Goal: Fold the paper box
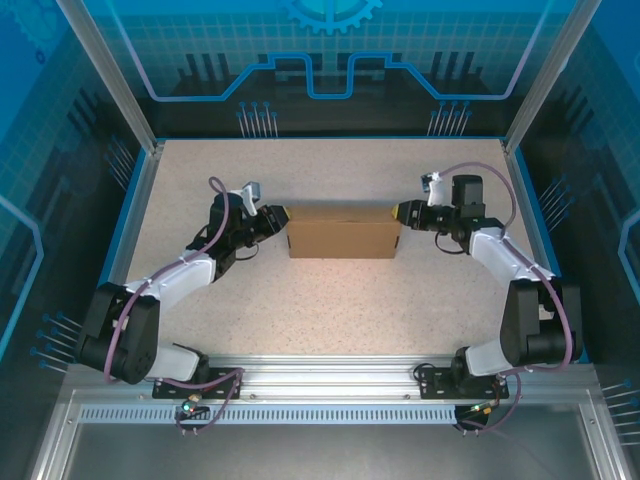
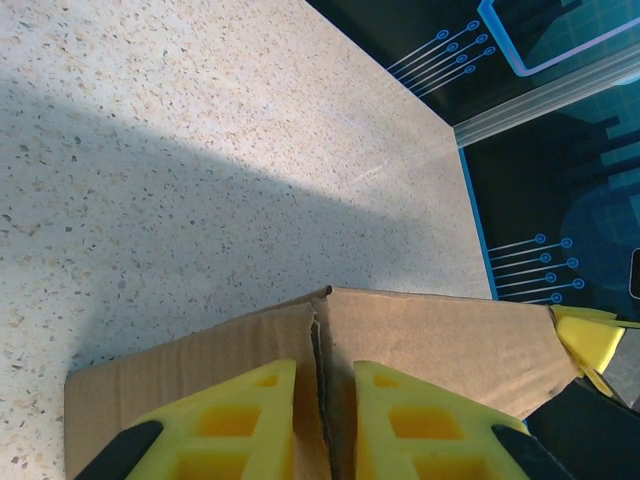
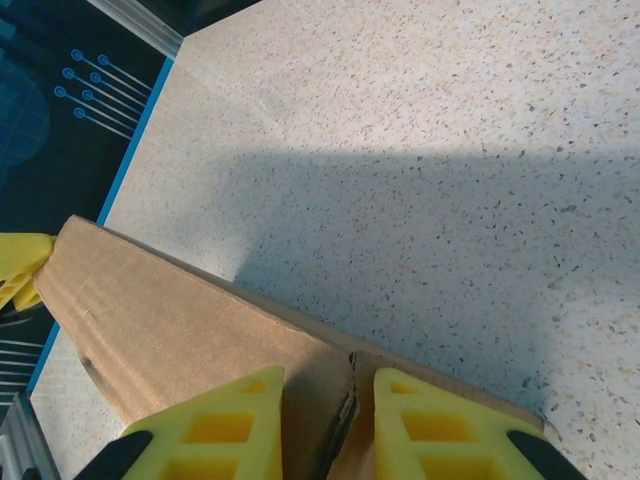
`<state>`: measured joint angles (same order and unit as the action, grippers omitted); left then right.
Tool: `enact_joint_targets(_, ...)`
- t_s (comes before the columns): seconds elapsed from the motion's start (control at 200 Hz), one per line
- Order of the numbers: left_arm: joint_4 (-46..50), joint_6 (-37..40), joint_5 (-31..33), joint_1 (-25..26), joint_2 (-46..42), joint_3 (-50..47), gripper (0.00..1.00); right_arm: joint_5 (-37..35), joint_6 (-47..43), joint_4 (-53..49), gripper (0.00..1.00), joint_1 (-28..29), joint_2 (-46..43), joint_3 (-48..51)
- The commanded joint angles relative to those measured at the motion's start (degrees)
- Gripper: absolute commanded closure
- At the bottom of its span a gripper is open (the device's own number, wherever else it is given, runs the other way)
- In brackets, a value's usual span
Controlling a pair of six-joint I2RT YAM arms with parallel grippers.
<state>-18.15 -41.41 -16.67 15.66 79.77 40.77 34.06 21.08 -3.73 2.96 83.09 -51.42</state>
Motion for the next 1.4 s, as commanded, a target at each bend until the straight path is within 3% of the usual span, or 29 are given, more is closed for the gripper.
enact_joint_targets(0.0, 9.4, 3.06, -2.81, 2.68, 2.24, 1.38, 0.8, 3.54, 1.77, -1.09, 0.84, 5.62, 0.86, -1.33)
enact_joint_targets(0.305, 8.73, 4.71, -3.99, 0.71, 8.43, 15.74, 0.8, 3.38, 7.42, 10.32, 0.85, 6.37, 6.81, -10.78)
enact_joint_targets(0.545, 5.28, 8.52, -2.37, 0.3, 15.89, 23.03, 0.8, 2.02, 2.66, 13.62, 0.86, 6.65, 12.67, -15.93)
enact_joint_targets(0.8, -1.26, 9.43, -3.34, 0.42, 16.85, 16.64, 0.79, 1.75, -5.64, 12.33, 0.85, 6.66, 11.89, -10.22)
enact_joint_targets(1.181, -10.61, 8.2, -3.51, 3.29, 14.28, 3.15, 0.76, -1.66, -5.18, 16.06, 0.82, 8.17, 5.74, 4.9)
enact_joint_targets(1.396, -15.49, 8.08, -1.96, 4.64, 16.51, -2.05, 0.75, -3.86, -5.09, 17.73, 0.82, 9.15, 7.25, 9.33)
